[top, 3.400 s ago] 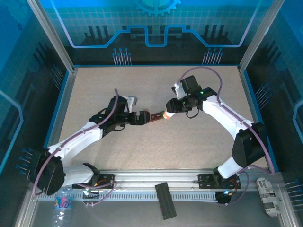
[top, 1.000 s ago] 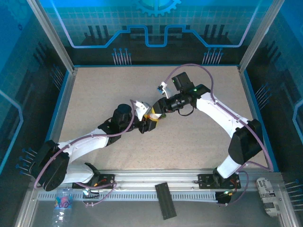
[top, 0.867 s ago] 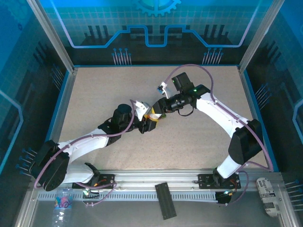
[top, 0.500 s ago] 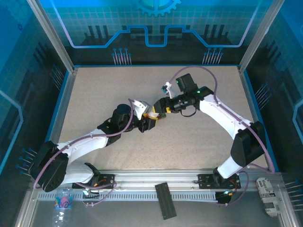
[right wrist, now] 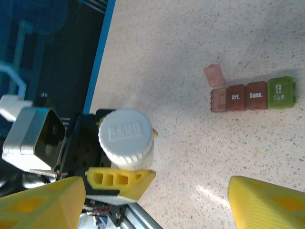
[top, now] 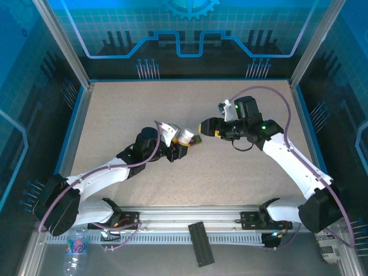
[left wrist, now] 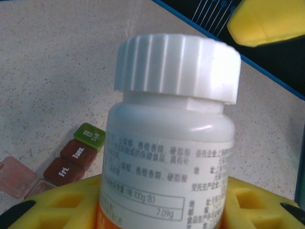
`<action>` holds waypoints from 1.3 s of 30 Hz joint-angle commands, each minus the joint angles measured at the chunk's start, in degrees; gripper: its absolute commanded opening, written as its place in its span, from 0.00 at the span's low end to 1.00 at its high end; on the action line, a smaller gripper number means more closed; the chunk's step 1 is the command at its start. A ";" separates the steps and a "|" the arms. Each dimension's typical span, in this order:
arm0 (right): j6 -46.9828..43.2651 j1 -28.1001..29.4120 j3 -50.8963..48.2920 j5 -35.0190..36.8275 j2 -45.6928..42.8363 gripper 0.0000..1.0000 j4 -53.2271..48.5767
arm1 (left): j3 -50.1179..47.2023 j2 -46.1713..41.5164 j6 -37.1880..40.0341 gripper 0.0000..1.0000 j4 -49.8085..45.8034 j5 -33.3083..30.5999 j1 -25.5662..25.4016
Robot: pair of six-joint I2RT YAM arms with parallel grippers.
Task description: Sort the pills into containers
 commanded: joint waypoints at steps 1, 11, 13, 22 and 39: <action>3.71 1.61 1.80 2.91 1.64 0.79 3.23 | 3.07 0.26 1.68 0.00 -1.48 2.17 0.00; 3.39 5.33 7.18 2.47 8.86 0.77 4.36 | 4.09 1.02 1.60 0.00 -1.97 2.90 -0.04; 3.18 5.98 7.56 2.31 9.54 0.75 4.64 | 4.22 1.13 1.50 0.00 -1.97 3.01 -0.03; 3.20 7.44 6.73 1.59 10.43 0.67 5.60 | 4.17 1.13 1.02 0.00 -1.62 2.81 -0.05; -2.87 7.23 2.95 -5.24 11.10 0.36 9.03 | 4.54 0.79 0.10 0.00 -1.12 2.71 -0.03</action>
